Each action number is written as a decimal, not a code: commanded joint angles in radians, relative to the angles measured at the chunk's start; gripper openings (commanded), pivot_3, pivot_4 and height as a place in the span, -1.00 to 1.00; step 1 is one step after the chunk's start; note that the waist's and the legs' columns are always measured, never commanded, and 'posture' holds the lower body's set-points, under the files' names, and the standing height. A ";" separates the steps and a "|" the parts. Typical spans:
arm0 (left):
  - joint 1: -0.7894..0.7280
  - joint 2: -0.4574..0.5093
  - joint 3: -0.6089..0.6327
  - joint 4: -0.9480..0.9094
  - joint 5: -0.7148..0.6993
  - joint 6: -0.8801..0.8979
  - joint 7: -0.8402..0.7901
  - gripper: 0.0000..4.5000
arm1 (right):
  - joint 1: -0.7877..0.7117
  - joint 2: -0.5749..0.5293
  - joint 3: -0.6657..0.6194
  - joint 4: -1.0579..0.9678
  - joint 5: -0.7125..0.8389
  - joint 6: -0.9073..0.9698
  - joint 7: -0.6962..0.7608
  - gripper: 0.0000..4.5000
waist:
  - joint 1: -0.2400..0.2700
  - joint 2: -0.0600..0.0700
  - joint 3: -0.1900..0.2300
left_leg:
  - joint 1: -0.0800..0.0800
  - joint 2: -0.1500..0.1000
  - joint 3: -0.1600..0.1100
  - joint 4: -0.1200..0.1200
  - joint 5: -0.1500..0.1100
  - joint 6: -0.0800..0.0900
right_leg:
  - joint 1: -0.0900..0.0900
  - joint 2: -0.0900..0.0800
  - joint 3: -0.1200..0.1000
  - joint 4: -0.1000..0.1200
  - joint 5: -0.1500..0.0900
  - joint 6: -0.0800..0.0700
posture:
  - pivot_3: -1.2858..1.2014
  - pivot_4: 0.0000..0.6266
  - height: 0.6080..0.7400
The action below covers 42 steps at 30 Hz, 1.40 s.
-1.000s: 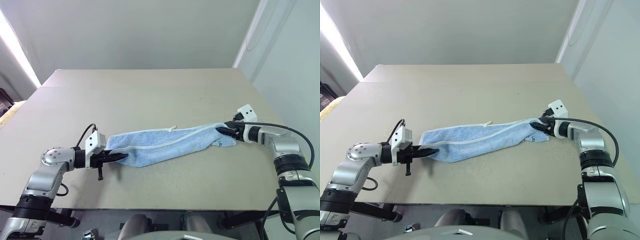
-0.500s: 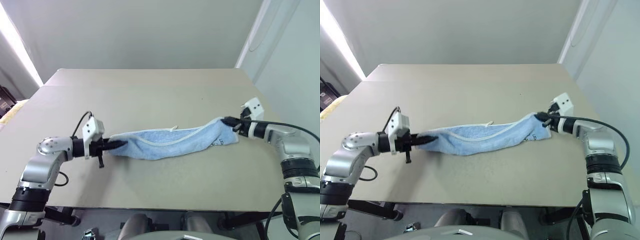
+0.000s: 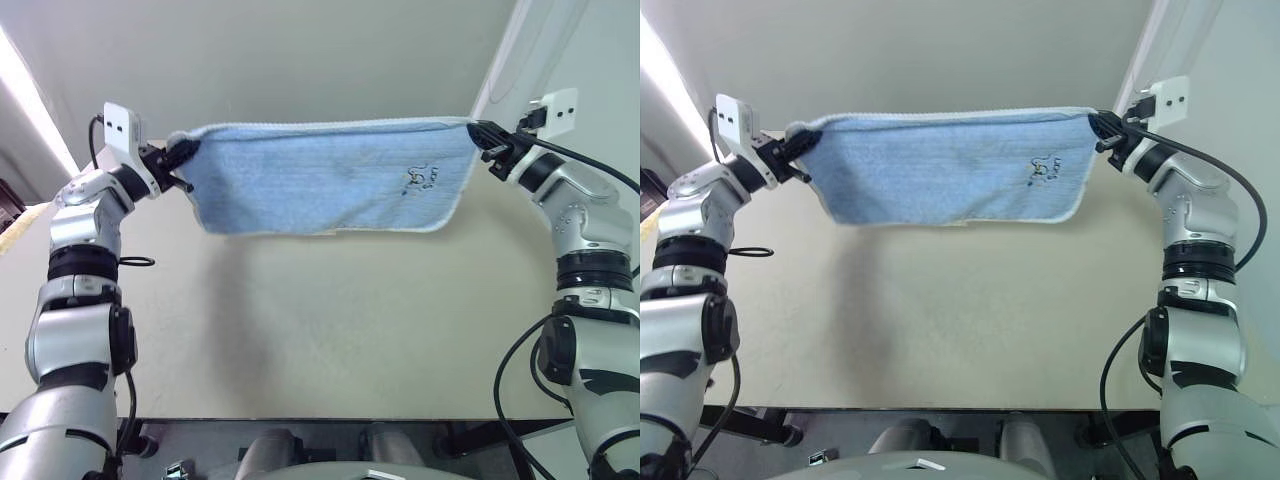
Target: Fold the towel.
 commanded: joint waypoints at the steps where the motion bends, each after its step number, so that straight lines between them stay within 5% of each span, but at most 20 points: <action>1: 0.016 0.070 0.029 0.027 0.004 -0.076 -0.133 -1.00 | 0.092 -0.066 -0.024 -0.134 0.046 0.023 0.107 -0.98 | -0.001 -0.001 0.000 | -0.001 0.000 0.000 -0.002 0.000 0.000 | -0.001 0.000 0.000 0.000 0.000 0.000 | 0.03 -1.00 0.79; 7: 0.266 0.177 0.027 -0.200 -0.044 0.020 -0.472 -1.00 | 0.354 -0.135 -0.002 -0.450 0.131 0.166 0.256 -0.98 | -0.008 0.000 -0.001 | -0.007 0.001 0.003 -0.009 0.000 0.000 | -0.011 -0.001 0.002 -0.002 0.000 0.000 | 0.03 -1.00 0.79; 16: 0.645 0.267 0.094 -0.551 -0.096 0.106 -0.512 -1.00 | 0.621 -0.208 -0.039 -0.686 0.185 0.245 0.303 -0.98 | 0.006 -0.001 -0.001 | 0.006 0.001 0.004 -0.008 0.000 -0.002 | 0.001 -0.008 0.001 -0.002 -0.002 -0.005 | 0.03 -1.00 0.79; 31: 1.090 0.334 0.241 -0.844 -0.176 0.174 -0.518 -1.00 | 1.073 -0.300 -0.201 -1.012 0.320 0.360 0.365 -0.98 | 0.016 -0.002 -0.001 | 0.007 0.002 0.004 -0.010 0.000 -0.003 | 0.001 -0.009 0.002 -0.003 -0.005 -0.007 | 0.03 -1.00 0.79; 36: 1.147 0.329 0.250 -0.848 -0.181 0.182 -0.505 -1.00 | 1.148 -0.309 -0.193 -1.047 0.295 0.343 0.358 -0.98 | 0.025 -0.003 -0.001 | 0.008 0.003 0.006 -0.010 -0.002 -0.005 | -0.001 -0.009 0.001 -0.005 -0.008 -0.003 | 0.03 -1.00 0.79; 42: 0.977 0.277 0.178 -0.742 -0.170 0.233 -0.426 -1.00 | 0.997 -0.261 -0.072 -0.962 0.245 0.318 0.271 -0.98 | 0.027 -0.005 -0.001 | 0.010 0.004 0.009 -0.010 -0.002 -0.006 | 0.000 -0.015 -0.006 -0.004 -0.008 -0.002 | 0.03 -1.00 0.79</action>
